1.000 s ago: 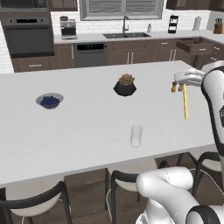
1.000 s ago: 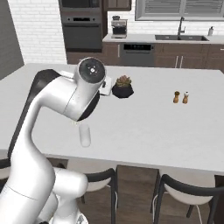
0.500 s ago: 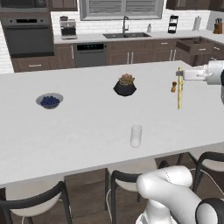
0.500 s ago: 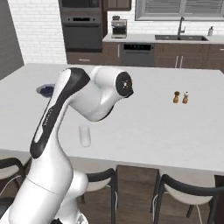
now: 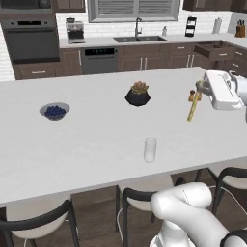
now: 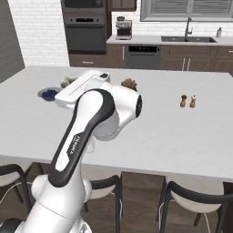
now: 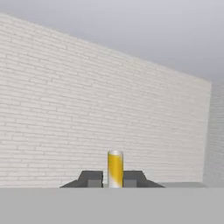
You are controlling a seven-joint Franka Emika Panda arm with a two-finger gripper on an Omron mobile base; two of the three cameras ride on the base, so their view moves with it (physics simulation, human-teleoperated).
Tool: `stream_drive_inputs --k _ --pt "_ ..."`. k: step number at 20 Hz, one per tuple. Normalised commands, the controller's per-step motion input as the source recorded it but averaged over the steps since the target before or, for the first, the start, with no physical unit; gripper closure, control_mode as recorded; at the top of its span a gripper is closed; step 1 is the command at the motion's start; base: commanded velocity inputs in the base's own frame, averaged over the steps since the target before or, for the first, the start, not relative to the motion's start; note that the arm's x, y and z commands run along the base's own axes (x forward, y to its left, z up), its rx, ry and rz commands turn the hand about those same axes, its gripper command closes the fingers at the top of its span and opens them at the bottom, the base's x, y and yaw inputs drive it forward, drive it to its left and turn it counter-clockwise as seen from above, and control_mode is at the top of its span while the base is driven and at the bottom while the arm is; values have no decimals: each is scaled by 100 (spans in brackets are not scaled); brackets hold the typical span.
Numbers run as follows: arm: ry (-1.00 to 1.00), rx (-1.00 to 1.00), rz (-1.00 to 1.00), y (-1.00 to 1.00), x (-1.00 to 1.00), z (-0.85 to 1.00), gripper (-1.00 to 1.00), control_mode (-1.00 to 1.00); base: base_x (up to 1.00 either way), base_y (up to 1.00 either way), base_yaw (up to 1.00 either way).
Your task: Take a straw from the drawer in front and place it inside the glass cup on the dining counter.
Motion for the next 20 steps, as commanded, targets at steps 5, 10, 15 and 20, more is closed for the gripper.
stream_drive_inputs --k 5,10,15,20 --pt "-7 2 13 12 -17 0 100 -100 0 0 0" --pt "8 -1 0 19 0 -12 100 -100 0 0 0" --pt "8 -7 0 24 -7 -27 100 -100 0 0 0" --pt "2 -1 0 14 3 -34 100 -100 0 0 0"
